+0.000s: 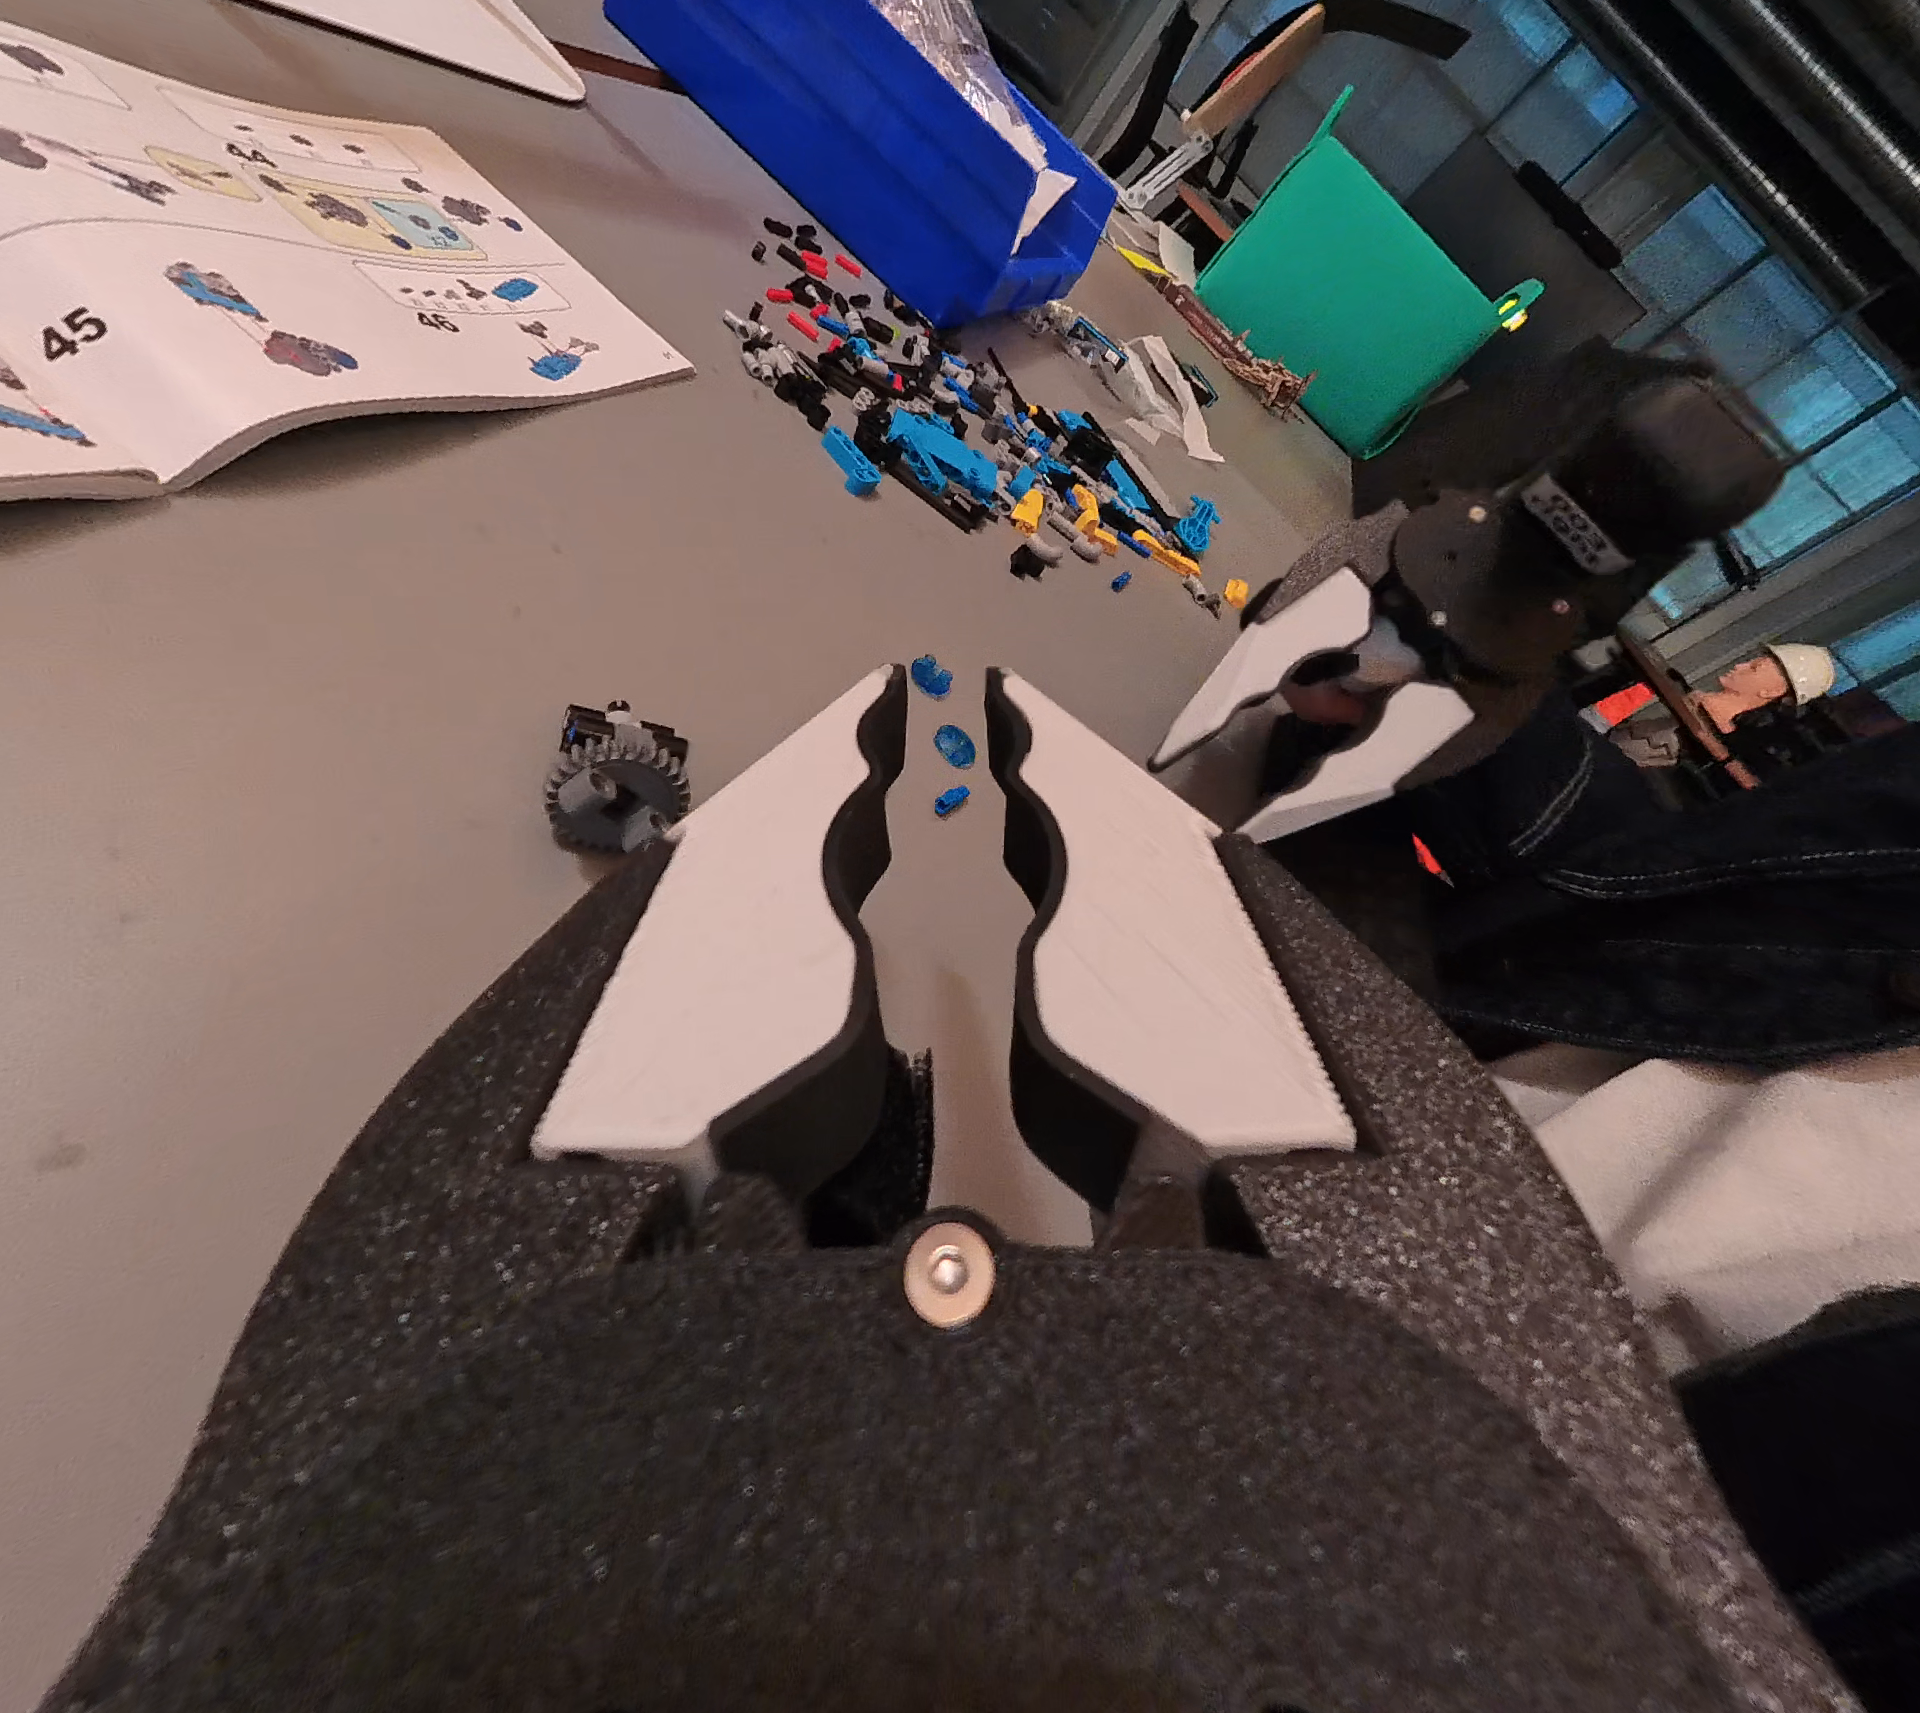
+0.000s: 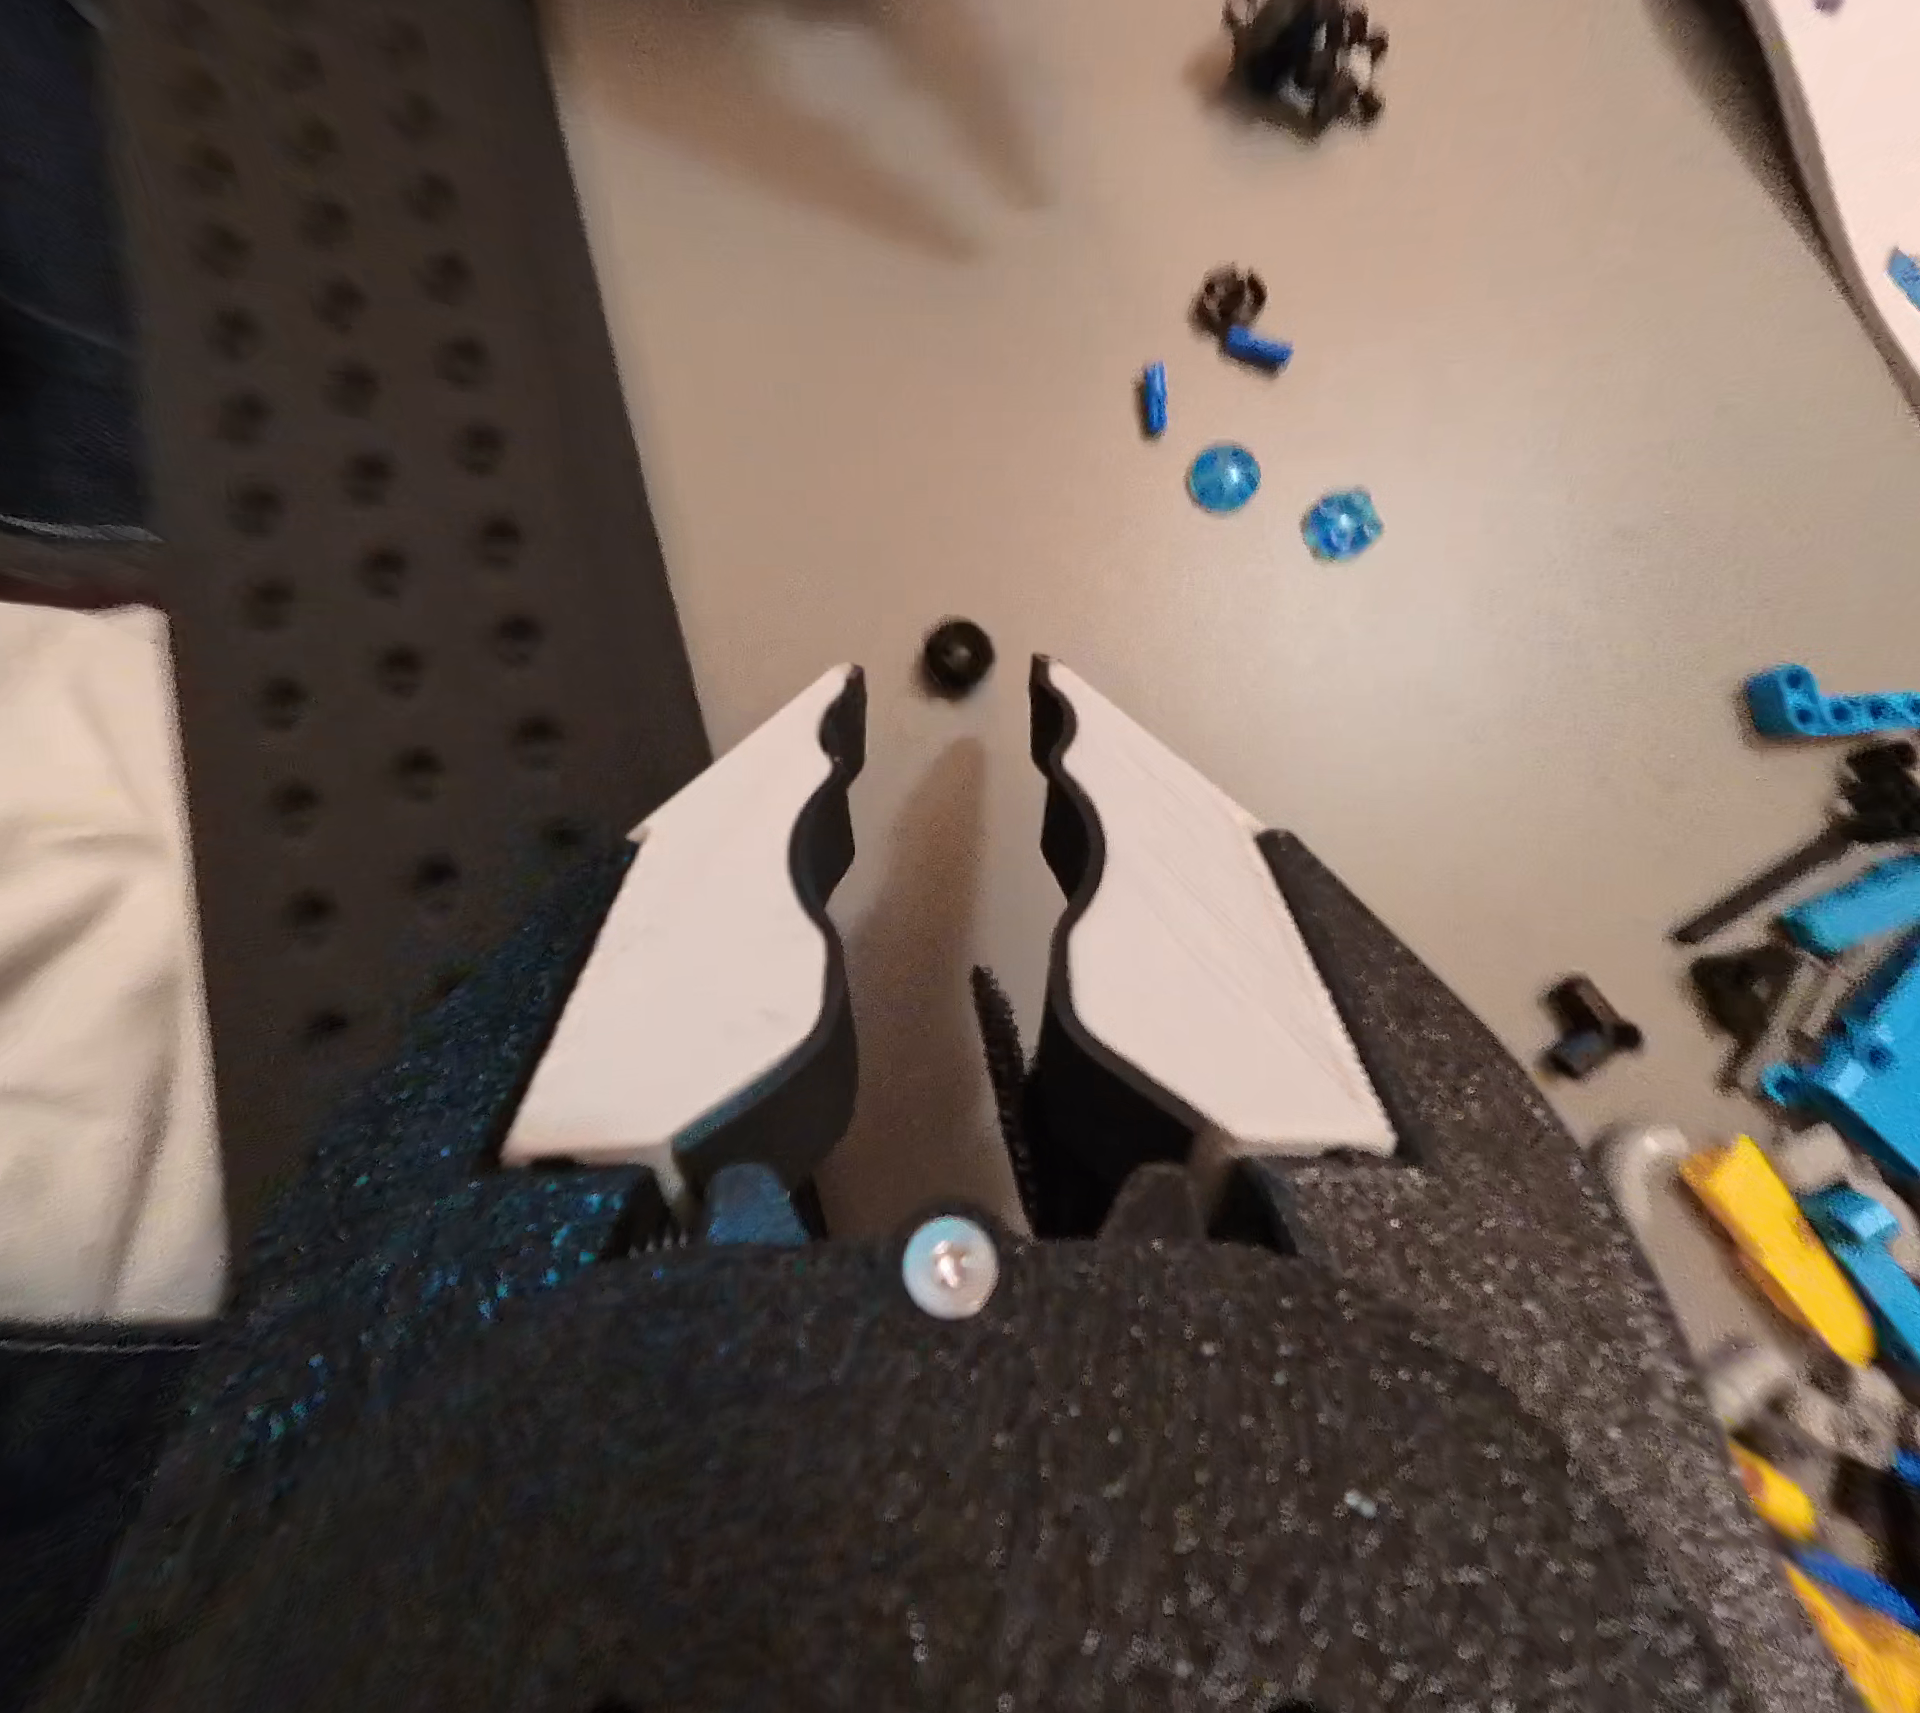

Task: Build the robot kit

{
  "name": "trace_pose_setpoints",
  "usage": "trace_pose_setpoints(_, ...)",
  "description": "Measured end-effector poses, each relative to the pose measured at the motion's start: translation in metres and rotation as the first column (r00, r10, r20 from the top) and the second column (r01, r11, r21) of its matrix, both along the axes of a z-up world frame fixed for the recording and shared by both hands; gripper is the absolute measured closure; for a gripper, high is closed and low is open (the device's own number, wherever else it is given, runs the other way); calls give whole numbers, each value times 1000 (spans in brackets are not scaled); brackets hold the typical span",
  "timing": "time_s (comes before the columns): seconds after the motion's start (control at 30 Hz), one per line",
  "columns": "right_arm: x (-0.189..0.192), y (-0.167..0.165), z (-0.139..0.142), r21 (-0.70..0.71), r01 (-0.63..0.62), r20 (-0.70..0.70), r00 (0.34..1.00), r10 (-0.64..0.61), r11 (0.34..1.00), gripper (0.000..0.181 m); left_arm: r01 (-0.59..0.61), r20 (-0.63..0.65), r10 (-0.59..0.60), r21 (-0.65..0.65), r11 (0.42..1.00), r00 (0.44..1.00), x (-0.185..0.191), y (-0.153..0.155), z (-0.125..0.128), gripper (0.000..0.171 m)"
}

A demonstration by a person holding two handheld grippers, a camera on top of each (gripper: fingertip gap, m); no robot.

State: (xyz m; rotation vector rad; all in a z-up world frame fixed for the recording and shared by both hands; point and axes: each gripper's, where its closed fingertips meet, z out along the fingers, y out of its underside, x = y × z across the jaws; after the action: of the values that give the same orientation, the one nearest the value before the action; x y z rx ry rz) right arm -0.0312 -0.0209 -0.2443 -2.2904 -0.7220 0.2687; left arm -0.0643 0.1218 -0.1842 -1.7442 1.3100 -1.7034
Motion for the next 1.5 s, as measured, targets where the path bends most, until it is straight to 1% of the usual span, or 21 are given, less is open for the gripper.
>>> trace_pose_setpoints(0.07,4,-3,-7,3,31,73,997,-31,1000,150,-7,-9,7,55,998,1000,0,-1,-2,157)
trace_pose_setpoints(0.17,2,-3,-9,11,74,51,996,-74,997,150,-9,-20,12,136,991,1000,0,-3,-4,157)
trace_pose_setpoints(0.27,-5,-2,-13,-9,50,48,998,-49,999,151,8,-21,-5,142,990,1000,1,-8,-4,157)
trace_pose_setpoints(0.37,-4,2,-16,-26,32,93,995,-29,999,151,18,-14,-16,150,989,1000,0,-11,-3,157)
trace_pose_setpoints(0.47,-6,9,-20,-82,26,73,997,-20,996,150,40,-1,-41,150,988,999,0,-16,0,156)
trace_pose_setpoints(0.5,-6,10,-23,-95,23,72,997,-17,995,150,57,7,-59,142,988,998,0,-20,2,155)
trace_pose_setpoints(0.57,-9,11,-24,-114,11,21,1000,-8,993,166,123,35,-127,96,988,991,-2,-33,7,152)
trace_pose_setpoints(0.6,-9,12,-24,-126,21,-9,1000,-22,992,166,188,64,-190,35,981,980,-6,-45,13,151)
trace_pose_setpoints(0.67,-8,14,-23,-130,22,-19,999,-25,991,166,343,151,-322,-144,928,935,-16,-69,30,146)
trace_pose_setpoints(0.73,-10,26,-6,-11,17,-15,1000,-17,1000,166,366,211,-315,-279,888,926,-14,-72,40,143)
trace_pose_setpoints(0.8,-27,45,42,204,3,-94,995,16,979,166,367,261,-279,-397,841,924,-12,-67,50,143)
trace_pose_setpoints(0.87,-45,59,98,426,19,-184,981,66,904,166,392,327,-251,-497,774,911,-14,-60,61,143)
trace_pose_setpoints(0.93,-56,67,133,536,41,-254,961,114,843,166,460,412,-256,-538,707,875,-22,-60,77,143)
trace_pose_setpoints(1.0,-65,74,151,573,51,-317,934,165,818,166,516,463,-283,-521,680,840,-29,-66,87,142)
trace_pose_setpoints(1.07,-71,79,157,587,46,-338,921,193,808,166,548,475,-321,-483,682,819,-34,-75,91,138)
trace_pose_setpoints(1.1,-73,81,155,580,33,-332,922,199,814,166,570,495,-332,-473,672,803,-37,-78,95,138)
trace_pose_setpoints(1.13,-76,83,152,575,21,-322,925,203,818,166,586,514,-335,-470,660,790,-39,-79,99,144)
trace_pose_setpoints(1.23,-84,81,147,572,-7,-312,923,226,820,166,586,515,-327,-494,642,792,-38,-78,97,156)
trace_pose_setpoints(1.27,-83,81,147,575,-2,-312,924,222,818,166,588,513,-329,-500,636,793,-38,-78,96,156)
trace_pose_setpoints(1.33,-81,82,145,573,0,-305,928,213,819,166,572,499,-325,-494,655,803,-36,-78,94,156)
trace_pose_setpoints(1.5,-77,82,144,568,11,-323,923,211,823,166,557,482,-322,-494,668,814,-34,-75,90,157)
